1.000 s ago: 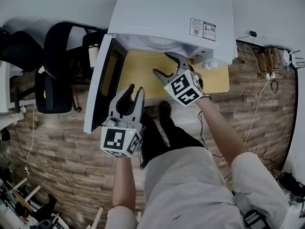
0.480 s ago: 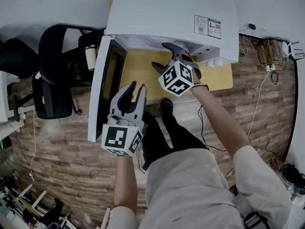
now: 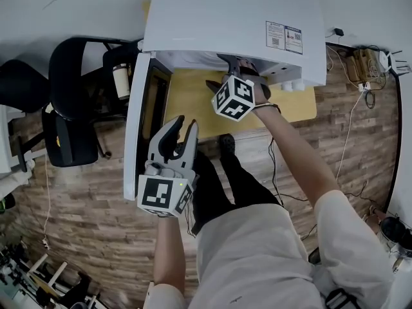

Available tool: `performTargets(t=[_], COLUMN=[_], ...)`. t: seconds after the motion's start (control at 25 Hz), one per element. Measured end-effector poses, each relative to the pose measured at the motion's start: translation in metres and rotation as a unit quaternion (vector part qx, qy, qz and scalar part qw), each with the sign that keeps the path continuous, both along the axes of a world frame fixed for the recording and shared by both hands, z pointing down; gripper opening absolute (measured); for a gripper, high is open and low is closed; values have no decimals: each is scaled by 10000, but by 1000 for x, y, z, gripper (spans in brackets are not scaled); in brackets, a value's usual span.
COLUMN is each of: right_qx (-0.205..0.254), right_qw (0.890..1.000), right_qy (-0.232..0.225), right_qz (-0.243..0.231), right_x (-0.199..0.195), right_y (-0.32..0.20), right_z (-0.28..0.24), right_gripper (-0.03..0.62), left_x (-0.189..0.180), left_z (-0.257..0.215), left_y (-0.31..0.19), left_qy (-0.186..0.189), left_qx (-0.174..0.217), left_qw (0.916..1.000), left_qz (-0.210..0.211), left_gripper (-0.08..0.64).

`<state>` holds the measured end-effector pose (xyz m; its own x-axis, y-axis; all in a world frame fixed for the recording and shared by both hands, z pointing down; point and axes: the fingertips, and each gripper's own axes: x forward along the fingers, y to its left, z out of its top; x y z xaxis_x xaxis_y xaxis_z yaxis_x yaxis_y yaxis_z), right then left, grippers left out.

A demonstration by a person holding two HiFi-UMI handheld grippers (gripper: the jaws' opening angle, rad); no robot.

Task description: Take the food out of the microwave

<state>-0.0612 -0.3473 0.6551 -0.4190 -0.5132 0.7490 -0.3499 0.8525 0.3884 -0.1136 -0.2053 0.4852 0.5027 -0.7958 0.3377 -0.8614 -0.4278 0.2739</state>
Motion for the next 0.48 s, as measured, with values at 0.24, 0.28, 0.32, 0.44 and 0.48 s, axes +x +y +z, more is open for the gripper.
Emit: performTargets(t=[0.24,0.28,0.32,0.44,0.48], right_qx=[-52,-81,-109,-157,-184], right_qw=[9998,9997,9996,9992,9990], right_qy=[182,206,233,334,369], right_qz=[-94,-106,-118,-164,-184], right_x=[-6,-7,-7,-8,-8], right_y=[-9,-10,-11,-14,-15], right_z=[9,11,13,19,21], right_gripper=[396,396,397,407,408], left_x=[-3,-3,-3,-5,-5], left_z=[2,2,3,3,4], left_y=[0,0,-1,-2,-2], left_qy=[17,19,25,50,54], left_qx=[-46,-51,-57,-89,-98], left_qw=[10000,10000,10000,9999,9999], left_qz=[43,48,51,50,51], left_gripper=[89,89,89,89,89])
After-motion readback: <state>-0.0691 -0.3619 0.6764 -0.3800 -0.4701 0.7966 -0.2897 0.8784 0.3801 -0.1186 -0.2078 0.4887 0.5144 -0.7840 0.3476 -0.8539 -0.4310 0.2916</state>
